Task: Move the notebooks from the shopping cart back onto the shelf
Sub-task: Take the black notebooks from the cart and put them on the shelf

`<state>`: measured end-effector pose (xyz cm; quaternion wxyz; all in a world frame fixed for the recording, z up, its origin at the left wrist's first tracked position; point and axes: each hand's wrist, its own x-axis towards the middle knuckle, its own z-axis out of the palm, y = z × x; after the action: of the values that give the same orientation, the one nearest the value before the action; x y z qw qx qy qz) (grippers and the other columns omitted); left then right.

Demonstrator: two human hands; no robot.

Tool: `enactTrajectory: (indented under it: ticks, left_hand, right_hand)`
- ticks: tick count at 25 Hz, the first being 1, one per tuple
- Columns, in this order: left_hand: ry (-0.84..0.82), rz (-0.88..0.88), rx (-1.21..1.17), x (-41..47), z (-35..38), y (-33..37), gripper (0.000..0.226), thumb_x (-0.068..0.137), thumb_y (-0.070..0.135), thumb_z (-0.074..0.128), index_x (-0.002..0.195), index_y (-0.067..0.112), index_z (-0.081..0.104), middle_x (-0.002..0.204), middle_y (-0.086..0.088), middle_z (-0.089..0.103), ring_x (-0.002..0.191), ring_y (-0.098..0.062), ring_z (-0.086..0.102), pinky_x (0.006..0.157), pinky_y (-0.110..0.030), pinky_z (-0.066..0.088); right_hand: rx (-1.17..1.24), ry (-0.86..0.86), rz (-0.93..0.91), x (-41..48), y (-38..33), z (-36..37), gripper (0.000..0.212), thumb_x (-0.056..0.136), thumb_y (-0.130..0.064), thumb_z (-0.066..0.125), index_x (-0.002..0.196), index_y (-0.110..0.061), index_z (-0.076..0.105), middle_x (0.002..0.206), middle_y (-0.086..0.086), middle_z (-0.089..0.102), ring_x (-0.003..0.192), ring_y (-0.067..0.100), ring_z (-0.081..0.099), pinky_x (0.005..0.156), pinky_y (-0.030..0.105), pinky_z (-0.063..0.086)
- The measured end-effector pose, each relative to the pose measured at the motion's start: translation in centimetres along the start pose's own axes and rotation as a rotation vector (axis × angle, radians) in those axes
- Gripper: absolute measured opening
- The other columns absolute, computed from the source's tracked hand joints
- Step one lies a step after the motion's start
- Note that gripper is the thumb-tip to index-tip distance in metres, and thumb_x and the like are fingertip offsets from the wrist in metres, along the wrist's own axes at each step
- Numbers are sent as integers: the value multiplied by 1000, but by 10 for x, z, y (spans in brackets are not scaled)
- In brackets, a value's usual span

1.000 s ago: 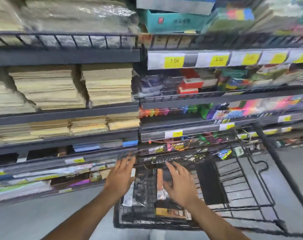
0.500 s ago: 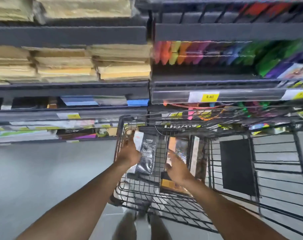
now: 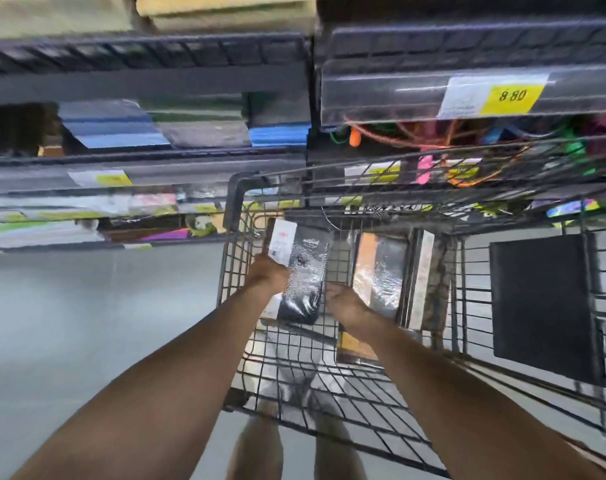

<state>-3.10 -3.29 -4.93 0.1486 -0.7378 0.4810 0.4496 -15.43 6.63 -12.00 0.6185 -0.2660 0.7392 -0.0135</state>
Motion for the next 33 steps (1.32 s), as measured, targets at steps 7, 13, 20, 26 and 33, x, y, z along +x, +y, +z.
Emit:
enactTrajectory:
  ticks: [7,13,20,26,33]
  left_hand:
    - [7,-101,-191,11,3,-6,41,98,5,48,137,-6,50,137,-24,59,120,-41,60,88,-36,51]
    - [6,-84,-275,0,-3,-9,40,91,4,54,129,0,62,128,-19,66,112,-39,65,93,-40,56]
    - [14,34,-551,-26,-10,-1,22,93,10,70,106,17,54,113,-10,67,94,-24,62,82,-31,49]
    - [123,236,-276,-52,-20,-12,21,99,19,59,105,25,40,92,-2,71,76,-20,68,66,-34,56]
    - [367,304,-172,-62,-11,-22,40,99,19,53,139,17,44,93,-7,73,72,-25,64,64,-36,53]
  right_hand:
    - [438,40,63,4,-1,1,26,99,4,51,106,-11,71,120,20,69,116,37,65,101,51,52]
    - [718,69,117,-12,5,-16,35,102,9,39,114,-7,68,117,14,71,103,27,70,71,26,61]
    - [769,-34,145,-31,10,-30,35,101,13,34,118,-2,62,115,15,69,102,28,70,76,27,62]
    - [701,-62,66,-25,11,-30,45,99,17,32,125,-6,61,126,10,66,115,22,64,99,32,55]
    - [486,-1,59,-5,1,-18,64,97,12,37,153,-19,38,158,8,38,144,26,39,120,45,34]
